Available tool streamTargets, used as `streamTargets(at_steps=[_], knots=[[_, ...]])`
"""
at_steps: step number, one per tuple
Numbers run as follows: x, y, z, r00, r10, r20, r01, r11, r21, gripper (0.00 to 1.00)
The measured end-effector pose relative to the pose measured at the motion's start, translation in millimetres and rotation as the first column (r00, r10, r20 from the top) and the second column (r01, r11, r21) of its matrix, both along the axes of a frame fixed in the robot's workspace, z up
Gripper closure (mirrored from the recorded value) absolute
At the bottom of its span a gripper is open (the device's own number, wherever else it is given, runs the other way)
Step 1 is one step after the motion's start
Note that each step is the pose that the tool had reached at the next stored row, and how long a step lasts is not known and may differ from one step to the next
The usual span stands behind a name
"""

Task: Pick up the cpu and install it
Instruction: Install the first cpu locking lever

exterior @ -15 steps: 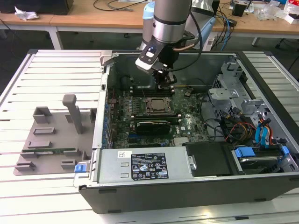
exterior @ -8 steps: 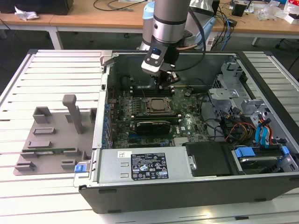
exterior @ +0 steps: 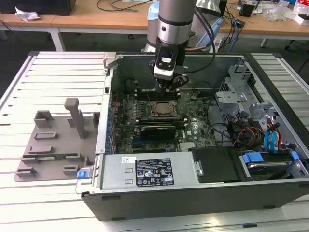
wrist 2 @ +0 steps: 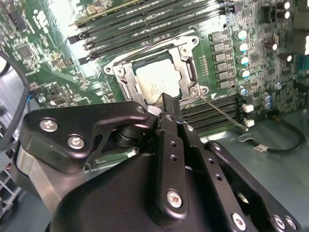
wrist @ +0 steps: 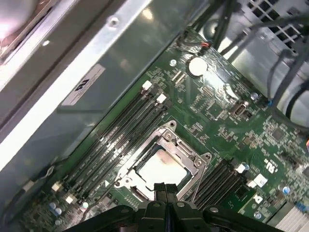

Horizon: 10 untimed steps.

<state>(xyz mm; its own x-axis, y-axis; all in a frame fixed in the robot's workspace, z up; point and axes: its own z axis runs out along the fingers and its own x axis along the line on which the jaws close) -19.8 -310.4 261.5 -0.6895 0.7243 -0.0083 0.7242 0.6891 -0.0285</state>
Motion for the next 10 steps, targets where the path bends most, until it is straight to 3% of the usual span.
streamTargets(at_steps=[4,8,10], knots=[[0.0,0.0,0.0,0.9956,0.094,0.0000,-0.094,0.9956,0.0001,0.89],[0.0,0.0,0.0,0.9854,0.170,0.0000,-0.170,0.9854,0.0001,0.89],[0.0,0.0,0.0,0.9686,0.249,0.0000,-0.249,0.9686,0.0001,0.89]])
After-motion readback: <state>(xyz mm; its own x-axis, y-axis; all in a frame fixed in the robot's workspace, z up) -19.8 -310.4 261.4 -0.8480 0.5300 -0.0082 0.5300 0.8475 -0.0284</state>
